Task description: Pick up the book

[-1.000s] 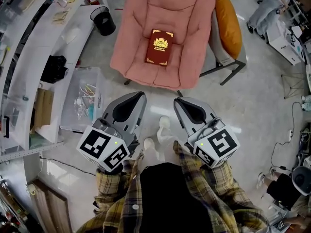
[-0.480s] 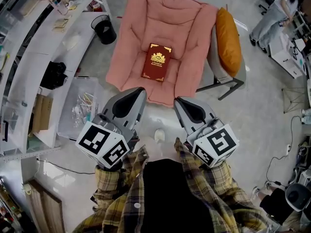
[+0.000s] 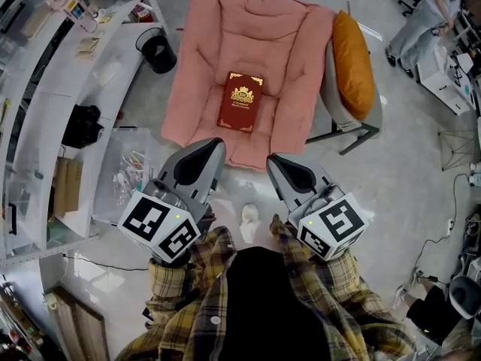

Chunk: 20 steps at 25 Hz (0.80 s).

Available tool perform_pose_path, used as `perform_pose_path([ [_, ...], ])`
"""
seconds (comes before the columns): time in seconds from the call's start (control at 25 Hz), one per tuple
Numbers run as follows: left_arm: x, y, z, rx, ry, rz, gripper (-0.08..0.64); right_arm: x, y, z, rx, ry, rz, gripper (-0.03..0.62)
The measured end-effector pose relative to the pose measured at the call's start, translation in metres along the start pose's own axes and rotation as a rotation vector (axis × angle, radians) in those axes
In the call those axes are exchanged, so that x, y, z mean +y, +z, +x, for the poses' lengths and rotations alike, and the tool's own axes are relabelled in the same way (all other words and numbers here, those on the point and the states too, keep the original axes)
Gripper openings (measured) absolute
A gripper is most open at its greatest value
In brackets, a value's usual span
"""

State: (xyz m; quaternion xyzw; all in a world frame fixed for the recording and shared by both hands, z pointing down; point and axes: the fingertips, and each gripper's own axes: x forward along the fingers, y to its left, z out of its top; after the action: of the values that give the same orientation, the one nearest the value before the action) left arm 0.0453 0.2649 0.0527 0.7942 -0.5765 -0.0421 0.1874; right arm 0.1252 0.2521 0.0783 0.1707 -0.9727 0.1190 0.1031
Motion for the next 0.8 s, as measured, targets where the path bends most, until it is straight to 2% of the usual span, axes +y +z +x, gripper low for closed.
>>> perform_pose_path([
  [0.32, 0.058, 0.021, 0.033, 0.018, -0.078, 0.009, 0.005, -0.024, 0.012, 0.060, -0.010, -0.070, 0.019, 0.015],
  [0.8, 0.179, 0.057, 0.073, 0.090, -0.185, 0.020, 0.005, -0.059, 0.039, 0.179, -0.014, -0.198, 0.068, 0.017],
])
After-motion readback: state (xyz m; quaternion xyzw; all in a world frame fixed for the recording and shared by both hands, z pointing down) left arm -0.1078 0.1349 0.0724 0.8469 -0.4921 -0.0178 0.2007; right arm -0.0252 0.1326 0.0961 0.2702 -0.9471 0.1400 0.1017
